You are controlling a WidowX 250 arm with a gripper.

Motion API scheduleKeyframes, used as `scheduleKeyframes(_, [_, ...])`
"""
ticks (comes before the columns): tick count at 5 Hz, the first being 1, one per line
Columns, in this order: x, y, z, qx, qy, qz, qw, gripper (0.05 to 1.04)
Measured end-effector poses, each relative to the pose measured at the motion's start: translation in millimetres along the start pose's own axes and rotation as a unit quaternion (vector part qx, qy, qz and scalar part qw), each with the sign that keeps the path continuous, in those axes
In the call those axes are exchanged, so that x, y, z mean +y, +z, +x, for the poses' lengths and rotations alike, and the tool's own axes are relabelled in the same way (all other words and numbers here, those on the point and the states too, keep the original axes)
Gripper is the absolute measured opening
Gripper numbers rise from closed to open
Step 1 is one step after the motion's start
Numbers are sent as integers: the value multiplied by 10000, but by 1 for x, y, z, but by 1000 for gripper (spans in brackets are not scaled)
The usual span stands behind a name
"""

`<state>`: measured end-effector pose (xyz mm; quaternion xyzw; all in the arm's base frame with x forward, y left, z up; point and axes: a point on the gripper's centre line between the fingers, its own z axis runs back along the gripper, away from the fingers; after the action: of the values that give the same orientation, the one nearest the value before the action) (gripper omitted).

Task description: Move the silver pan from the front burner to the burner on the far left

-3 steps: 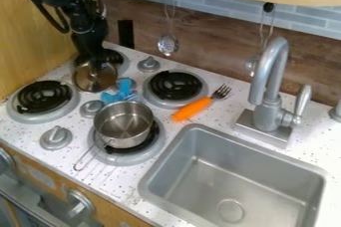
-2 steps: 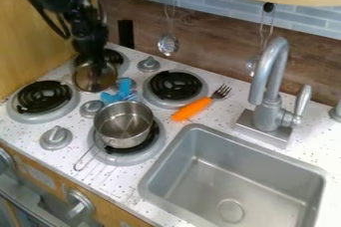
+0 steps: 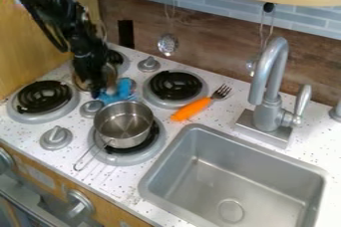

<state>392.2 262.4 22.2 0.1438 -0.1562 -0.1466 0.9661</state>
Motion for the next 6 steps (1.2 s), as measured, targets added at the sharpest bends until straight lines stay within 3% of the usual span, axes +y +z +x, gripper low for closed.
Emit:
scheduleKeyframes(1, [-7,27,6,-423,-30,-101,9990,1005])
scheduleKeyframes(2, [-9,60,9,-777,-154,37,9969,1005])
scheduleKeyframes(3, [-30,79,6,-1012,-450,-228,9936,1005])
scheduleKeyframes(4, [-62,91,-7,-1013,-734,-694,9897,1005])
scheduleKeyframes(5, [-67,92,-29,-405,-346,-614,9967,1005])
scheduleKeyframes(6, [-59,88,-37,-191,123,-435,9988,1005])
